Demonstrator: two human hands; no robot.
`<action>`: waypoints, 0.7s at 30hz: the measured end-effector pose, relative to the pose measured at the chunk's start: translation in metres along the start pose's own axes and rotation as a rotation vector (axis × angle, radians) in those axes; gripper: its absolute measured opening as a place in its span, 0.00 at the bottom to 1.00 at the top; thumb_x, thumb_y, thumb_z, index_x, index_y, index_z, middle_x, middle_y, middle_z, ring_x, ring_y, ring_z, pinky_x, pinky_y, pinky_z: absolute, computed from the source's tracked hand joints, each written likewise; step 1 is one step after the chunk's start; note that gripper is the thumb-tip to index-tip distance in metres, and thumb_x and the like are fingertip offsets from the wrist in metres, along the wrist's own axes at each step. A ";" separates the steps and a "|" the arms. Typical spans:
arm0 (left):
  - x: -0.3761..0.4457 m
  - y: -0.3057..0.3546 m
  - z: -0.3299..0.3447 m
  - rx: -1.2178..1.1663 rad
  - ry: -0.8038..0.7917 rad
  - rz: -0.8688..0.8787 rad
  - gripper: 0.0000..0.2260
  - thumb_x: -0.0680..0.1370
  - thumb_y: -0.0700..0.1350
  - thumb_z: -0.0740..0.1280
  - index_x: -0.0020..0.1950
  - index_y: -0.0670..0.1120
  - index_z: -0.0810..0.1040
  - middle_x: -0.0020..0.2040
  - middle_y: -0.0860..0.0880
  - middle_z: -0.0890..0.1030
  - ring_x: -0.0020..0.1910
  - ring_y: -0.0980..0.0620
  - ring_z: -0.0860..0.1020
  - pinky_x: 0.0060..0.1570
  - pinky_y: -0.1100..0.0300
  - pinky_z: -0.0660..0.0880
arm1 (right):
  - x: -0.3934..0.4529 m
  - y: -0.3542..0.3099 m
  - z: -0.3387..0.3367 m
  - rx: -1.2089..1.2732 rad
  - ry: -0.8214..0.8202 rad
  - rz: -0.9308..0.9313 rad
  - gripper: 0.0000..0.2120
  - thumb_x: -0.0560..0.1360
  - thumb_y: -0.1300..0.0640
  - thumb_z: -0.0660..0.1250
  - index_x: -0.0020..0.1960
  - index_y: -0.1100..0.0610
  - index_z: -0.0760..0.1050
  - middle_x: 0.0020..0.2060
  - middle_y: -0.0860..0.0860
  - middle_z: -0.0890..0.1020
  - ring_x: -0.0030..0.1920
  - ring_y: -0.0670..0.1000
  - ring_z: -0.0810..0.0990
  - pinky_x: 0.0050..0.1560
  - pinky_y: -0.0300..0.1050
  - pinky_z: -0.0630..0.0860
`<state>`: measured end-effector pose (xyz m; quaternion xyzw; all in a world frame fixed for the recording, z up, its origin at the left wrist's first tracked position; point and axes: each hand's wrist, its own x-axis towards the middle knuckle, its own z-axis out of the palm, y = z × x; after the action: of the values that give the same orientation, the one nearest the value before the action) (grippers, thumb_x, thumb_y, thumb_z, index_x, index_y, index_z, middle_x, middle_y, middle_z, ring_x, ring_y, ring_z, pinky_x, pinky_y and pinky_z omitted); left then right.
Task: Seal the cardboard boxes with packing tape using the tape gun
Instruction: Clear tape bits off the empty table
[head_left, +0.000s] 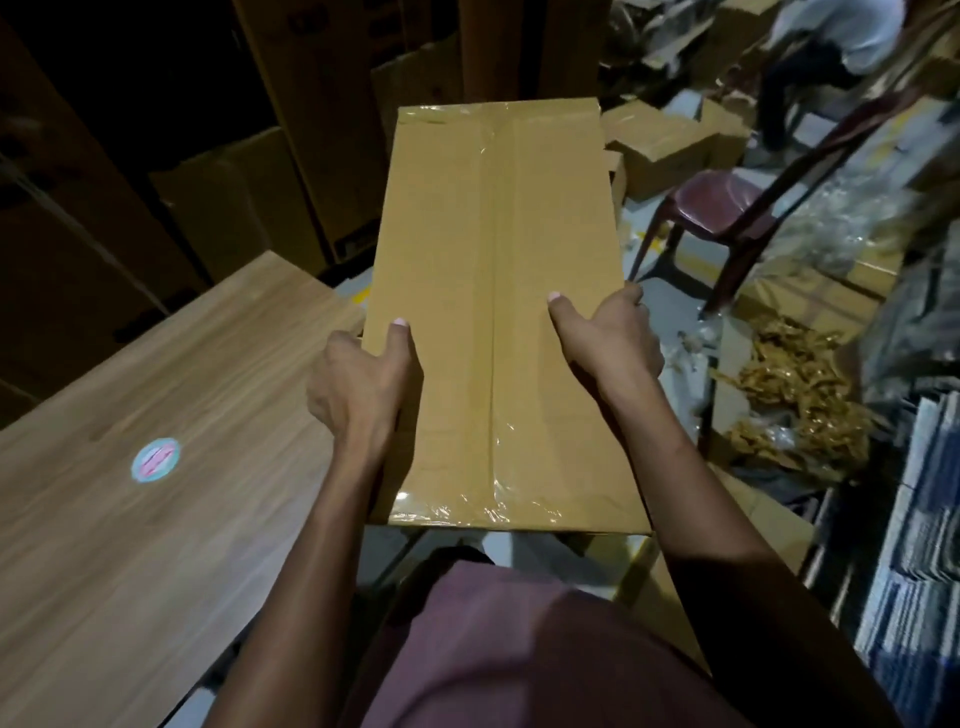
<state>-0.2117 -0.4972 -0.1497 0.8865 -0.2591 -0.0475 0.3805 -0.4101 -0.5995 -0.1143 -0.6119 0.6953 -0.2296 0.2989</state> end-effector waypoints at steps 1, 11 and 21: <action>0.006 0.007 0.013 0.007 -0.017 0.009 0.29 0.74 0.68 0.62 0.51 0.42 0.80 0.48 0.43 0.83 0.49 0.38 0.80 0.49 0.49 0.73 | 0.013 0.005 0.001 -0.007 0.020 0.019 0.41 0.80 0.36 0.64 0.78 0.63 0.56 0.73 0.60 0.71 0.69 0.65 0.74 0.51 0.52 0.64; 0.038 0.077 0.148 0.152 -0.239 0.041 0.28 0.78 0.65 0.63 0.57 0.38 0.75 0.54 0.37 0.81 0.55 0.34 0.79 0.46 0.49 0.67 | 0.172 0.040 0.019 -0.107 0.240 0.277 0.33 0.81 0.36 0.60 0.72 0.63 0.67 0.67 0.61 0.78 0.67 0.65 0.76 0.61 0.55 0.71; 0.037 0.068 0.357 0.264 -0.398 -0.198 0.28 0.83 0.62 0.56 0.61 0.38 0.79 0.58 0.37 0.82 0.58 0.36 0.80 0.54 0.48 0.74 | 0.336 0.143 0.100 -0.195 0.214 0.493 0.33 0.81 0.34 0.55 0.67 0.62 0.73 0.62 0.60 0.82 0.63 0.62 0.81 0.57 0.51 0.74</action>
<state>-0.3086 -0.7864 -0.3498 0.9226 -0.2449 -0.2240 0.1965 -0.4674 -0.9062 -0.3294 -0.4224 0.8695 -0.1453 0.2105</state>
